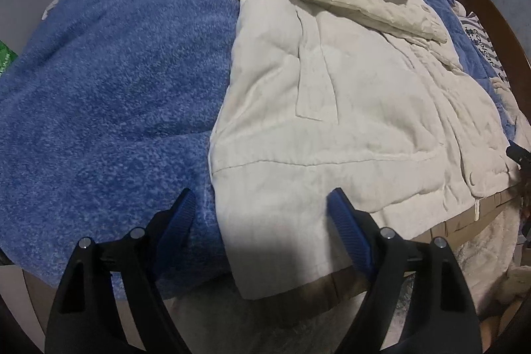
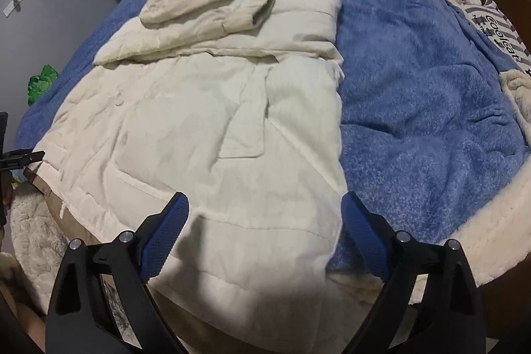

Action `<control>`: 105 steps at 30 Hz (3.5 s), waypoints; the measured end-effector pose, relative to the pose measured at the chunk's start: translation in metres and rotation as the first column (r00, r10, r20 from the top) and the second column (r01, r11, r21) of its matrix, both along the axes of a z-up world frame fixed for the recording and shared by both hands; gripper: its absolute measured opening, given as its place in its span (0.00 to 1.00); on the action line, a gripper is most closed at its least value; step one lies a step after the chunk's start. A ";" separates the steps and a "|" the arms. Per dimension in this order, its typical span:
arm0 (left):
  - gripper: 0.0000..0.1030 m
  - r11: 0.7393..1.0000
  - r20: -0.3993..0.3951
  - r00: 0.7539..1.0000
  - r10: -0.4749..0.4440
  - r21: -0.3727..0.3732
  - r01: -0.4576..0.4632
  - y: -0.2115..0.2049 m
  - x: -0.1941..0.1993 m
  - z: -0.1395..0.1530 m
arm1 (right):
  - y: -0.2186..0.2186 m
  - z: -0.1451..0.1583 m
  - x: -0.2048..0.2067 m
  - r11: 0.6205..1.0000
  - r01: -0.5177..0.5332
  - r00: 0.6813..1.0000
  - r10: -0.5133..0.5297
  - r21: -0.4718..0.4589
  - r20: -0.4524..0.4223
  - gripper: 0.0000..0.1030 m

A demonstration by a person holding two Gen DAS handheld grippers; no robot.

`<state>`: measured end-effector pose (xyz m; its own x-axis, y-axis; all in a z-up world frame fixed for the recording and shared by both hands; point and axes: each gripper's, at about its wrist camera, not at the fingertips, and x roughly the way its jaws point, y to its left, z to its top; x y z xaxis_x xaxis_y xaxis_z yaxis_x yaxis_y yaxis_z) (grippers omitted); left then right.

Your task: Fold large clothes

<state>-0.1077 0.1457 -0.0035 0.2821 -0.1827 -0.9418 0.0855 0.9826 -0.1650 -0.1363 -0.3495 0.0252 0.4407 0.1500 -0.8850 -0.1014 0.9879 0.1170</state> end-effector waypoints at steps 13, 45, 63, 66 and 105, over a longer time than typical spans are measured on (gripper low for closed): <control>0.53 0.990 -0.012 0.999 -0.053 -0.132 0.051 0.005 -0.011 0.014 | -0.020 -0.006 -0.013 0.999 0.038 0.997 -0.037 0.018 -0.061 0.57; 0.13 0.970 0.389 0.921 0.026 -0.234 0.072 0.007 0.118 0.141 | -0.007 0.116 0.107 0.974 0.016 0.898 -0.114 0.227 0.425 0.10; 0.14 0.989 0.433 0.891 0.141 -0.102 -0.107 -0.032 0.314 0.091 | -0.026 0.042 0.282 0.924 0.252 0.859 -0.351 0.287 0.373 0.13; 0.15 0.988 0.442 0.884 0.153 -0.067 -0.138 -0.038 0.324 0.068 | -0.027 0.027 0.298 0.923 0.259 0.871 -0.350 0.285 0.343 0.13; 0.93 0.985 0.527 0.839 0.133 0.026 -0.172 -0.060 0.310 0.064 | 0.009 0.081 0.281 0.963 0.204 0.818 -0.267 0.176 0.510 0.94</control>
